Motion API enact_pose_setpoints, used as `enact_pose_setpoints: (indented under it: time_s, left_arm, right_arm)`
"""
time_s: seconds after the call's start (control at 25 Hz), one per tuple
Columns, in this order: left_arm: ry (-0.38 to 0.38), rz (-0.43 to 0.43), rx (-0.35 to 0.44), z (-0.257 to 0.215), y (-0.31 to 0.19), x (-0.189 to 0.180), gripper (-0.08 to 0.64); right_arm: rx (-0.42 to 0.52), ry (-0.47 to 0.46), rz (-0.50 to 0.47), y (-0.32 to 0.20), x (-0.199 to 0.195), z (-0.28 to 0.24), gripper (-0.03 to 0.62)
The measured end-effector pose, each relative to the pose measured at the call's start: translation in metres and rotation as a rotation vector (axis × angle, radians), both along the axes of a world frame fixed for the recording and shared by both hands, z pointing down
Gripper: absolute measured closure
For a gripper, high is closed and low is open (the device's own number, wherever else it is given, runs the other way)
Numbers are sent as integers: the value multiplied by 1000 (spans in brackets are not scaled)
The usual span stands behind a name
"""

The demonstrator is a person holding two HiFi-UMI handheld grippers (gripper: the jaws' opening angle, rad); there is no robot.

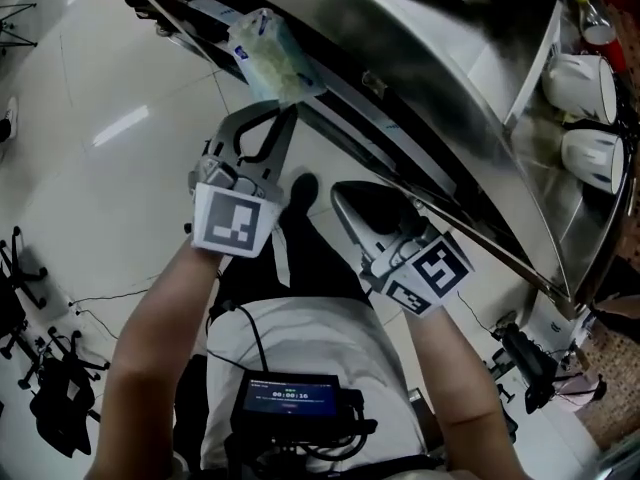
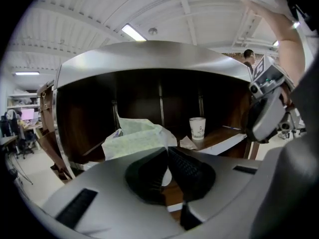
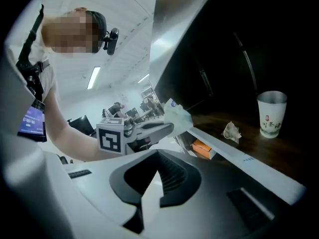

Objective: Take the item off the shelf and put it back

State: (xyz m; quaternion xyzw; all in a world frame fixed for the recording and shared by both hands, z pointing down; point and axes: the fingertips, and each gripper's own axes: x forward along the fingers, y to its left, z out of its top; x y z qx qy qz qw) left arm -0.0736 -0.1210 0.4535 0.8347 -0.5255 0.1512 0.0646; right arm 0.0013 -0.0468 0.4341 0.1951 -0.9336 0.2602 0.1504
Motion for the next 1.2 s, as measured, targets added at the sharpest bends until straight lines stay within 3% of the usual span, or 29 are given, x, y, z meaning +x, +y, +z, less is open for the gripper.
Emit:
enact_pose_setpoints:
  time_s: [0.16, 0.32, 0.84, 1.04, 1.2]
  left_arm:
    - [-19, 6, 47, 1, -41, 7, 549]
    - [-93, 74, 91, 6, -76, 19, 548]
    - [-83, 69, -38, 45, -111, 34, 518]
    - [-77, 73, -18, 32, -112, 50, 483]
    - [-86, 71, -6, 30, -109, 38, 474]
  right_arm:
    - [-23, 7, 17, 3, 4, 7, 588]
    - [-30, 12, 45, 6, 15, 9, 588]
    - [-35, 17, 100, 3, 38, 14, 588]
    - [-27, 7, 109, -1, 55, 7, 588]
    - [-26, 6, 114, -6, 47, 10, 588]
